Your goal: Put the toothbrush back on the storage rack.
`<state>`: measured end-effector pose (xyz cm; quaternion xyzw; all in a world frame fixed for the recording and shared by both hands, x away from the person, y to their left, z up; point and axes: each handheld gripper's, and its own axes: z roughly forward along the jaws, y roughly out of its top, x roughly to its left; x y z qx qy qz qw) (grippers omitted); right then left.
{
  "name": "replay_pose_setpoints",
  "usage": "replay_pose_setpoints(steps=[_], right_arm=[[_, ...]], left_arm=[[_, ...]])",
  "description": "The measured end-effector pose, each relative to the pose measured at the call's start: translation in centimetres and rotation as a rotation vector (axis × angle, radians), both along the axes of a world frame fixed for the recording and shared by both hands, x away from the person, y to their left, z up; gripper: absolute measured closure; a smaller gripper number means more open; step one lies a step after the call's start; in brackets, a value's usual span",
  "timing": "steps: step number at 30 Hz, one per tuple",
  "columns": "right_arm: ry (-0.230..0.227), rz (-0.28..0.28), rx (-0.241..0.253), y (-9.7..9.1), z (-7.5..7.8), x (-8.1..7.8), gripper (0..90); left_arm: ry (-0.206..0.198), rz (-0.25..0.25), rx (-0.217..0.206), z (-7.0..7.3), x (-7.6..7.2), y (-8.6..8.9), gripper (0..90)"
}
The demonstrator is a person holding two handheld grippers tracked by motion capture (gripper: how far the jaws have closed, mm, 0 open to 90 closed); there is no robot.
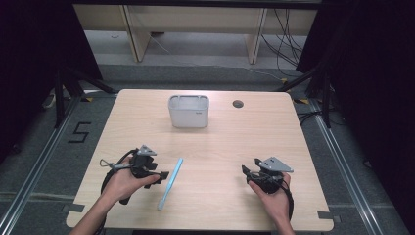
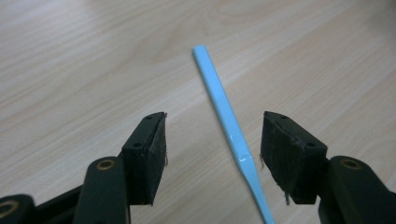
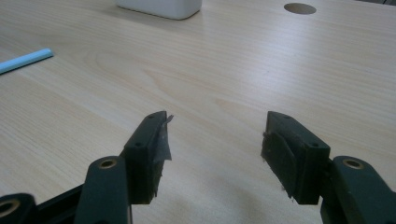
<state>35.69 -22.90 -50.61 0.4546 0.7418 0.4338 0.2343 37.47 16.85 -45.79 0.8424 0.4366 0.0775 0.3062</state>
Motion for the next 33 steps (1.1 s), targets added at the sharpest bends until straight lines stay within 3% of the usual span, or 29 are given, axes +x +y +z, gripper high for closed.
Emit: replay_pose_setpoints(steps=[4,5,6,7,12,15,19,24,29,30,33], right_arm=[[0.027,-0.009,0.004,0.1,0.1,-0.2,40.8],[-0.016,0.016,-0.022,-0.1,0.0,0.2,40.7],[-0.003,0.009,-0.012,0.0,0.0,0.1,40.7],[-0.023,0.020,-0.031,-0.1,0.0,0.2,40.7],[-0.020,0.020,-0.030,-0.1,-0.1,0.3,40.7],[-0.002,0.026,-0.020,-0.1,0.0,0.2,40.7],[-0.016,0.024,-0.035,-0.1,0.0,0.3,40.7],[-0.016,0.025,-0.034,-0.1,0.1,0.3,40.7],[-0.017,0.024,-0.033,-0.1,0.1,0.2,40.7],[-0.007,0.027,-0.014,0.0,0.0,0.2,40.7],[-0.017,0.025,-0.023,-0.1,0.1,0.2,40.7]], left_arm=[[0.079,-0.023,0.081,0.3,0.9,-1.2,42.6],[0.116,-0.031,0.102,0.4,1.2,-1.7,44.8],[0.135,-0.039,0.116,0.4,1.4,-1.9,45.6],[0.152,-0.034,0.127,0.4,1.5,-2.2,46.0],[0.203,-0.027,0.150,0.1,2.0,-3.2,48.0],[0.263,-0.023,0.168,-0.5,2.2,-4.4,51.1],[0.280,-0.045,0.202,-0.7,2.5,-5.0,53.1],[0.301,-0.035,0.246,-1.2,2.8,-6.1,56.4],[0.284,-0.050,0.282,-1.5,3.2,-6.5,58.8],[0.278,-0.053,0.288,-1.5,3.3,-6.5,58.8],[0.288,-0.052,0.295,-1.5,3.4,-6.6,60.0]])
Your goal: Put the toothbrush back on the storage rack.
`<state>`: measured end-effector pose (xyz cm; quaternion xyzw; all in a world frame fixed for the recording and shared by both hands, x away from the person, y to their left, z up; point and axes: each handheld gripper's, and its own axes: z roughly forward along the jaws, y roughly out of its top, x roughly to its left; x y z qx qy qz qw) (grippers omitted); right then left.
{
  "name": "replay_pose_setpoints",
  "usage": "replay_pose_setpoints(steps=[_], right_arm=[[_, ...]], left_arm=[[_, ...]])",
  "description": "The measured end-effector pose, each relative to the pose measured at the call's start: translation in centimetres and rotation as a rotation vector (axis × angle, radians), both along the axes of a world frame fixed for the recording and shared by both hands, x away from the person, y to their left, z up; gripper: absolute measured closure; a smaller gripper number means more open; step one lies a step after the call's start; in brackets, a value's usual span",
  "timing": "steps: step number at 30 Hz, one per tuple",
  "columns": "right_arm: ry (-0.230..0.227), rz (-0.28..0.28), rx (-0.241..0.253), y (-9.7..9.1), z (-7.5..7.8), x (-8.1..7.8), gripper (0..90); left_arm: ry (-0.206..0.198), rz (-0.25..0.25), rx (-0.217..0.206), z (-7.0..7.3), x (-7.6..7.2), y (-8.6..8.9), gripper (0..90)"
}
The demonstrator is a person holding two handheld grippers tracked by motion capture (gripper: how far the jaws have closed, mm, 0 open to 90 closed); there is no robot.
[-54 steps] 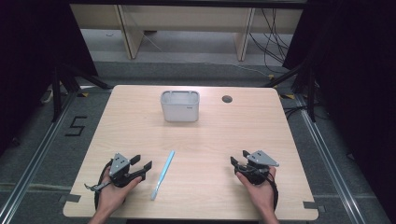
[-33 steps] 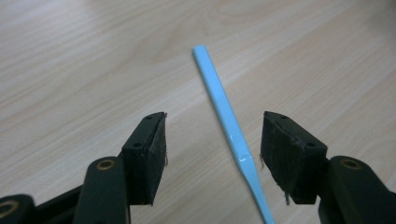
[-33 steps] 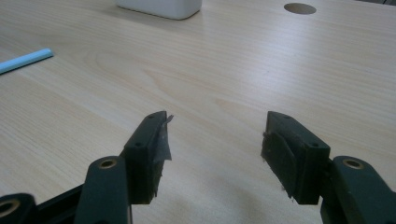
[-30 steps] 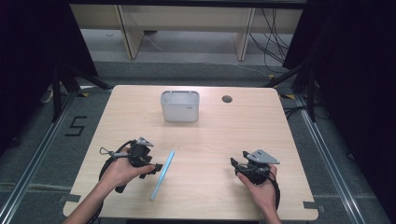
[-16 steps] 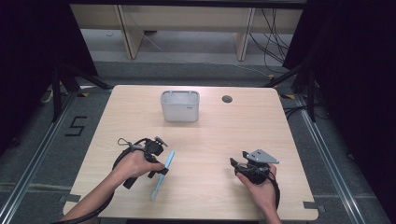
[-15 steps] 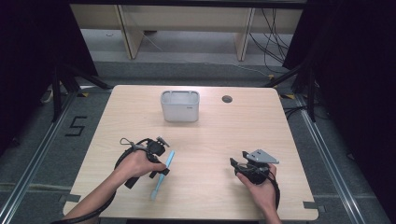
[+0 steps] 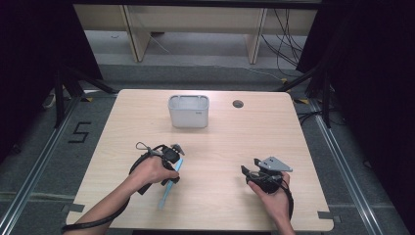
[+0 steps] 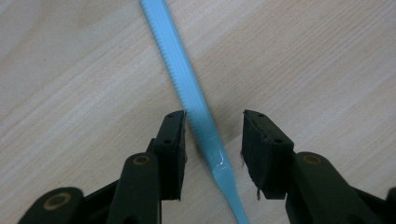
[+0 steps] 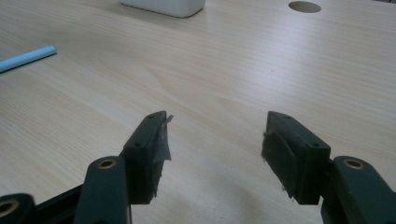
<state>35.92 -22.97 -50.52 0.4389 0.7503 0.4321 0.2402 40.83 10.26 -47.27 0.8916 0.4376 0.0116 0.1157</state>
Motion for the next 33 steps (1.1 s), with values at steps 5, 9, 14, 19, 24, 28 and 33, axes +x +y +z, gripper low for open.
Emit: replay_pose_setpoints(steps=[5,9,14,19,24,28,33], right_arm=[[-0.002,0.011,0.010,0.10,-0.05,0.06,40.7],[0.006,0.015,0.022,0.13,-0.04,0.06,40.7],[0.009,0.005,0.009,0.15,0.03,-0.02,40.7],[0.006,-0.003,0.008,0.18,0.09,-0.09,40.7],[0.020,-0.013,0.019,0.36,0.13,-0.26,40.7],[-0.018,0.003,-0.015,0.10,0.16,-0.04,40.7],[-0.022,0.000,-0.015,0.15,0.12,-0.07,40.7]], left_arm=[[-0.009,-0.005,0.006,-0.24,0.04,0.02,63.2],[0.003,-0.022,0.022,-0.23,0.19,0.14,65.1],[-0.009,-0.038,0.013,-0.47,0.20,0.17,68.2],[0.012,-0.049,0.024,-0.55,0.18,0.03,70.2],[0.006,-0.076,0.041,-0.67,0.16,0.09,75.3],[0.005,-0.112,0.062,-0.60,0.11,0.11,78.1],[-0.010,-0.155,0.052,-0.66,-0.06,0.35,78.4]])
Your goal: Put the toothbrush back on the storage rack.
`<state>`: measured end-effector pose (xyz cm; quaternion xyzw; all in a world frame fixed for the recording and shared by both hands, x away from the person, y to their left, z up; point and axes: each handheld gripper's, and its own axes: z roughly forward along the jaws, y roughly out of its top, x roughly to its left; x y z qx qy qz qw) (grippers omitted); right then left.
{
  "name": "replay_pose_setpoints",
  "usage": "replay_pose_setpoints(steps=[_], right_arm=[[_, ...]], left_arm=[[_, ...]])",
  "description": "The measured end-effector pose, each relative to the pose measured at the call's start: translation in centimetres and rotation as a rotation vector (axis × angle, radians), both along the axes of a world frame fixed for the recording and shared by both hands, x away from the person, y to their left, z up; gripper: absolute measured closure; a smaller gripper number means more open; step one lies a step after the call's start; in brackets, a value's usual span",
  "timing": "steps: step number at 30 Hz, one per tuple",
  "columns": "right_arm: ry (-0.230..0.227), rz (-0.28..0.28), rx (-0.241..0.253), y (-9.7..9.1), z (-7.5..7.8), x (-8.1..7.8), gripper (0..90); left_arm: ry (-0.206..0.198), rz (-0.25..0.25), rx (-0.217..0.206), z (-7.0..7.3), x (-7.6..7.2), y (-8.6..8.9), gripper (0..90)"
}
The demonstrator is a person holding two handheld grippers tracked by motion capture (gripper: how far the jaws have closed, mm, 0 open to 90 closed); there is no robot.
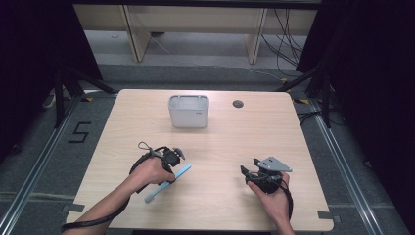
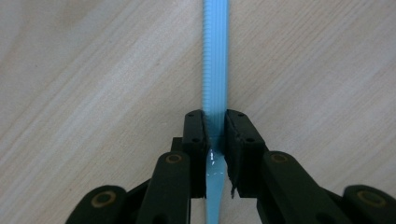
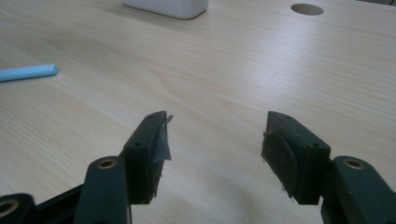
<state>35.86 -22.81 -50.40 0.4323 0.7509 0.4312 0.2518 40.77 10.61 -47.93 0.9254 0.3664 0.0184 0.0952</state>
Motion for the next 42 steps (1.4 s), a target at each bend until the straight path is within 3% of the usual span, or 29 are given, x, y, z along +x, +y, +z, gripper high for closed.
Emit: replay_pose_setpoints(steps=[1,2,3,4,6,7,9,12,13,14,17,19,21,25,27,28,29,30,33,34,35,40,41,42], right_arm=[[0.008,0.009,0.000,0.1,0.0,0.0,42.4],[0.052,0.009,0.022,0.3,0.1,-0.2,43.9],[0.025,0.031,0.001,0.2,0.1,-0.1,44.5],[0.025,0.031,0.001,0.2,0.1,-0.1,44.5],[0.029,0.093,-0.017,0.6,0.4,0.1,45.4],[0.025,0.169,-0.058,0.8,0.7,0.3,46.1],[0.036,0.196,-0.070,1.1,0.8,0.4,46.1],[0.070,0.350,-0.152,2.0,1.1,0.8,46.3],[0.119,0.435,-0.178,2.7,1.1,0.9,46.3],[0.119,0.435,-0.178,2.7,1.1,0.9,46.3],[0.143,0.594,-0.231,3.9,1.7,1.2,46.4],[0.144,0.618,-0.228,4.2,1.7,1.2,46.6],[0.130,0.705,-0.244,4.8,2.2,1.6,46.9],[0.116,0.819,-0.267,6.6,2.9,2.3,47.3],[0.134,0.833,-0.255,7.0,2.9,2.3,47.5],[0.121,0.867,-0.258,7.7,3.0,2.6,48.0],[0.121,0.867,-0.258,7.7,3.0,2.6,48.0],[0.144,0.894,-0.240,8.4,2.8,2.8,48.5],[0.167,0.902,-0.236,9.1,2.6,2.9,49.8],[0.167,0.902,-0.236,9.1,2.6,2.9,49.8],[0.133,0.932,-0.240,9.6,2.4,3.3,51.0],[0.138,0.955,-0.235,10.2,2.3,3.5,53.2],[0.172,0.938,-0.226,10.3,2.4,3.2,53.6],[0.172,0.938,-0.226,10.3,2.4,3.2,53.6]], left_arm=[[0.011,-0.005,0.002,0.1,-0.1,0.1,78.4],[0.005,-0.023,-0.007,0.1,-0.1,0.4,78.4],[0.005,-0.023,-0.007,0.1,-0.1,0.4,78.4],[-0.002,-0.043,-0.006,0.2,-0.2,0.6,78.4],[-0.013,-0.063,-0.023,0.5,-0.4,0.8,78.4],[-0.018,-0.084,-0.020,1.0,-0.7,0.9,78.4],[-0.025,-0.102,-0.025,1.2,-0.9,1.0,78.4],[-0.031,-0.155,-0.041,1.8,-1.5,0.9,78.4],[-0.028,-0.172,-0.047,1.9,-1.8,0.9,78.4],[-0.024,-0.187,-0.049,2.0,-1.9,0.8,78.4],[-0.032,-0.239,-0.071,2.2,-2.5,0.4,78.4],[-0.042,-0.285,-0.073,2.4,-2.6,0.2,78.4],[-0.049,-0.315,-0.069,2.6,-2.9,-0.1,78.4],[-0.048,-0.365,-0.075,3.1,-3.5,-0.9,78.4],[-0.047,-0.372,-0.075,3.1,-3.6,-1.0,78.5],[-0.049,-0.384,-0.077,3.2,-3.6,-1.1,78.5],[-0.047,-0.389,-0.073,3.2,-3.7,-1.2,78.5],[-0.049,-0.392,-0.075,3.2,-3.7,-1.3,78.6],[-0.052,-0.415,-0.069,3.3,-3.6,-1.7,78.7],[-0.052,-0.415,-0.069,3.3,-3.6,-1.7,78.7],[-0.053,-0.422,-0.067,3.3,-3.6,-1.8,78.7],[-0.055,-0.449,-0.066,3.3,-3.7,-2.3,78.8],[-0.055,-0.459,-0.064,3.3,-3.7,-2.5,78.8],[-0.055,-0.459,-0.064,3.3,-3.7,-2.5,78.8]])
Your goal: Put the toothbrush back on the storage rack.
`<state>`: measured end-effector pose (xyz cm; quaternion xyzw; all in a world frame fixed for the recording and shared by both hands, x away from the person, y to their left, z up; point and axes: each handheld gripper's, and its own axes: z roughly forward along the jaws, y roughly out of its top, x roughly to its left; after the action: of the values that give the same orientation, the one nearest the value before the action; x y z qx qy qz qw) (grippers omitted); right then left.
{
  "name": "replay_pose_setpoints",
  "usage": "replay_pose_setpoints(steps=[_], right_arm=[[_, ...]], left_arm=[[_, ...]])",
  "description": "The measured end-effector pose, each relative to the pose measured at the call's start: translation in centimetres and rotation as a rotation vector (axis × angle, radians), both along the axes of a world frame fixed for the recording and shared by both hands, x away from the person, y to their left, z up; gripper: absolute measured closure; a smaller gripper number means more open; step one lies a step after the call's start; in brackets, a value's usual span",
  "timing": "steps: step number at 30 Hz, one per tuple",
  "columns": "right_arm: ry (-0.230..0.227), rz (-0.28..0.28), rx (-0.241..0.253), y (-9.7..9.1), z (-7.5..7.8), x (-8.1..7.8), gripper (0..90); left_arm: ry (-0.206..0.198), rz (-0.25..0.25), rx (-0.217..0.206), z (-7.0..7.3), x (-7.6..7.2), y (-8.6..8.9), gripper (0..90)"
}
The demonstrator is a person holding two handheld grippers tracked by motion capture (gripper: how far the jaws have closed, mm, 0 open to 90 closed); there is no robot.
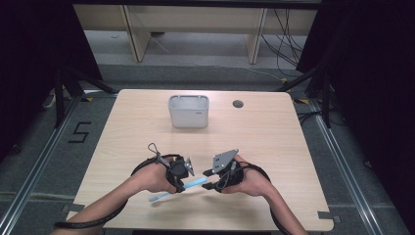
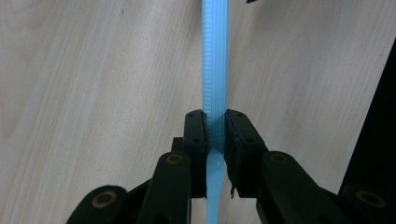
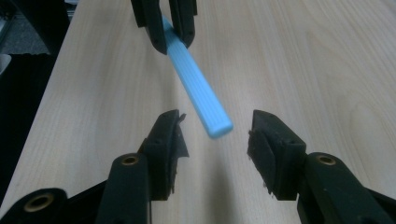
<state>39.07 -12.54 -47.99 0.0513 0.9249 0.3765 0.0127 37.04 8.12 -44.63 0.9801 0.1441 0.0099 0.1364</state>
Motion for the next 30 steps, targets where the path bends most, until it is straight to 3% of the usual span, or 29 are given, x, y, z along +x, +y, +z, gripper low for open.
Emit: replay_pose_setpoints(steps=[4,5,7,10,11,13,14,16,20,21,24,25,26,27,28,29,30], right_arm=[[0.004,0.035,0.012,0.5,0.1,0.0,54.8],[-0.018,0.070,0.017,0.8,0.1,0.2,55.4],[-0.011,0.092,0.015,1.2,0.0,0.2,58.2],[0.012,0.078,0.005,1.3,-0.1,-0.1,60.5],[-0.004,0.109,0.009,1.4,-0.2,0.1,61.3],[-0.004,0.115,0.005,1.6,-0.2,0.1,62.7],[0.025,0.095,-0.004,1.6,-0.3,-0.2,64.1],[0.026,0.101,0.001,1.6,-0.3,-0.2,66.0],[0.022,0.111,0.008,1.7,-0.2,-0.2,69.1],[-0.002,0.146,0.019,1.8,-0.3,0.0,70.1],[0.021,0.127,0.006,1.6,-0.2,-0.3,71.9],[-0.008,0.157,0.010,1.7,-0.3,0.0,72.4],[0.038,0.128,-0.013,1.5,-0.2,-0.6,74.3],[0.038,0.128,-0.013,1.5,-0.2,-0.6,74.3],[-0.016,0.187,0.005,1.7,-0.3,-0.1,75.6],[0.001,0.203,-0.006,1.7,-0.4,-0.3,82.8],[0.001,0.203,-0.006,1.7,-0.4,-0.3,82.8]], left_arm=[[0.000,-0.019,0.004,0.1,-0.1,-0.4,78.8],[0.000,-0.021,0.002,0.1,-0.1,-0.4,78.8],[-0.001,-0.027,0.002,0.1,-0.1,-0.5,78.8],[-0.002,-0.040,0.007,0.3,-0.1,-0.6,78.8],[-0.002,-0.036,0.004,0.3,-0.2,-0.6,78.8],[0.001,-0.038,0.001,0.3,-0.2,-0.7,78.8],[0.000,-0.042,-0.001,0.3,-0.2,-0.7,78.8],[-0.001,-0.043,0.000,0.3,-0.2,-0.7,78.8],[0.005,-0.052,0.004,0.4,-0.3,-0.7,78.8],[0.005,-0.055,0.003,0.4,-0.3,-0.8,78.8],[0.000,-0.063,0.001,0.4,-0.4,-0.8,78.7],[-0.001,-0.068,0.003,0.4,-0.4,-0.8,78.7],[0.004,-0.071,0.004,0.4,-0.4,-0.8,78.5],[0.003,-0.075,0.005,0.4,-0.4,-0.8,78.5],[0.002,-0.078,0.006,0.4,-0.4,-0.8,78.2],[-0.006,-0.074,0.000,0.5,-0.4,-0.8,81.6],[-0.012,-0.061,-0.017,0.6,-0.3,-0.7,81.6]])
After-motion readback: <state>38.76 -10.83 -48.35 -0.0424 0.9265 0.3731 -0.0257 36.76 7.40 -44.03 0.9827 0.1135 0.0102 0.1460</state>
